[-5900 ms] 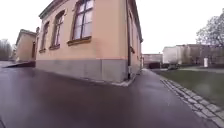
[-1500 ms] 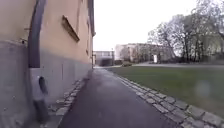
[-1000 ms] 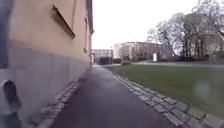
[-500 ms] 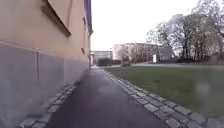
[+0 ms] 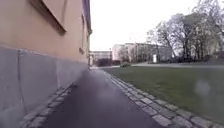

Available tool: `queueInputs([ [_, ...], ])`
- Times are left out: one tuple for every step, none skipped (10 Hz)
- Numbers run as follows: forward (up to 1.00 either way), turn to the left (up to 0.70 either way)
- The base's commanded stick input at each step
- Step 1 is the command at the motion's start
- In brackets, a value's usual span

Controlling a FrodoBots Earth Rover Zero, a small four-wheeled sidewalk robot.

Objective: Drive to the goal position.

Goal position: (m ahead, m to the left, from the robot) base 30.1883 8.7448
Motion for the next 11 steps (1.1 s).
queueInputs([
  [0.85, 0.0],
  [0.85, 0.0],
  [0.85, 0.0],
  [0.85, 0.0],
  [0.85, 0.0],
  [0.85, 0.0],
  [0.85, 0.0],
  [0.85, 0.24],
  [0.85, 0.34],
  [0.85, 0.34],
  [0.85, 0.0],
])
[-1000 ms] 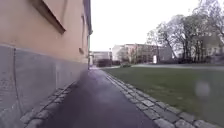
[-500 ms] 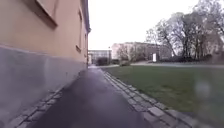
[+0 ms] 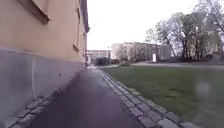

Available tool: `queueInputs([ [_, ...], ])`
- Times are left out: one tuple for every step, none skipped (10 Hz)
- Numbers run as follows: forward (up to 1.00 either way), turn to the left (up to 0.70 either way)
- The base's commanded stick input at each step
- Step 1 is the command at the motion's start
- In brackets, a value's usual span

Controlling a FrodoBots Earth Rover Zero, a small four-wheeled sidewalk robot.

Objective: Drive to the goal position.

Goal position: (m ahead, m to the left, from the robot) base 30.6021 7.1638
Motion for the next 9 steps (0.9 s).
queueInputs([
  [0.85, 0.0],
  [0.85, 0.0],
  [0.85, 0.0],
  [0.85, 0.0],
  [0.85, 0.0],
  [0.85, 0.0],
  [0.85, 0.22],
  [0.85, 0.34],
  [0.85, 0.34],
])
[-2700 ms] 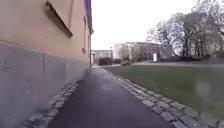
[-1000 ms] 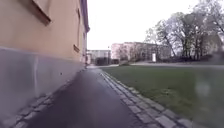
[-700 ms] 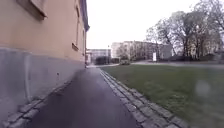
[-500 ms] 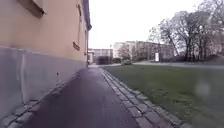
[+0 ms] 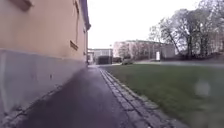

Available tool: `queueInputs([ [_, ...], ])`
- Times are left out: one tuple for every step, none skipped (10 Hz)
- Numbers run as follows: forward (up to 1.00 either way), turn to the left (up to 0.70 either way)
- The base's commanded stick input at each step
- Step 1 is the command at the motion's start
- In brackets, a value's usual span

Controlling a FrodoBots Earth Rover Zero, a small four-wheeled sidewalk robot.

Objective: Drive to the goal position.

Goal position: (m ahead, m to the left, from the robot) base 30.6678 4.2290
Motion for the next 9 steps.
queueInputs([
  [0.85, 0.0],
  [0.85, 0.01],
  [0.85, 0.02],
  [0.85, 0.34],
  [0.85, 0.34],
  [0.85, 0.34],
  [0.85, 0.34],
  [0.85, 0.34],
  [0.85, 0.34],
])
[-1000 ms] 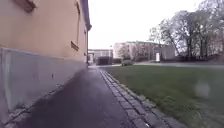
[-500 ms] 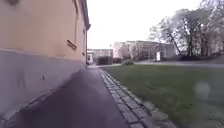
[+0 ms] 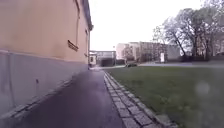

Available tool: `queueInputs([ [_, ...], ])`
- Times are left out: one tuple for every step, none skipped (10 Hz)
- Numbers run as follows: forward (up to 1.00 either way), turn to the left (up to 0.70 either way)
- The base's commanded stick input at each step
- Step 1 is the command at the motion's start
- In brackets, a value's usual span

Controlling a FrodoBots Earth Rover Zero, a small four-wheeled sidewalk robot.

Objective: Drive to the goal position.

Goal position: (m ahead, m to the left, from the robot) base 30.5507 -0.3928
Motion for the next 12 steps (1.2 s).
queueInputs([
  [0.85, 0.34],
  [0.85, 0.34],
  [0.85, 0.34],
  [0.85, 0.34],
  [0.85, 0.34],
  [0.85, 0.34],
  [0.85, 0.26],
  [0.85, 0.12],
  [0.85, 0.0],
  [0.85, 0.0],
  [0.85, 0.0],
  [0.85, -0.05],
])
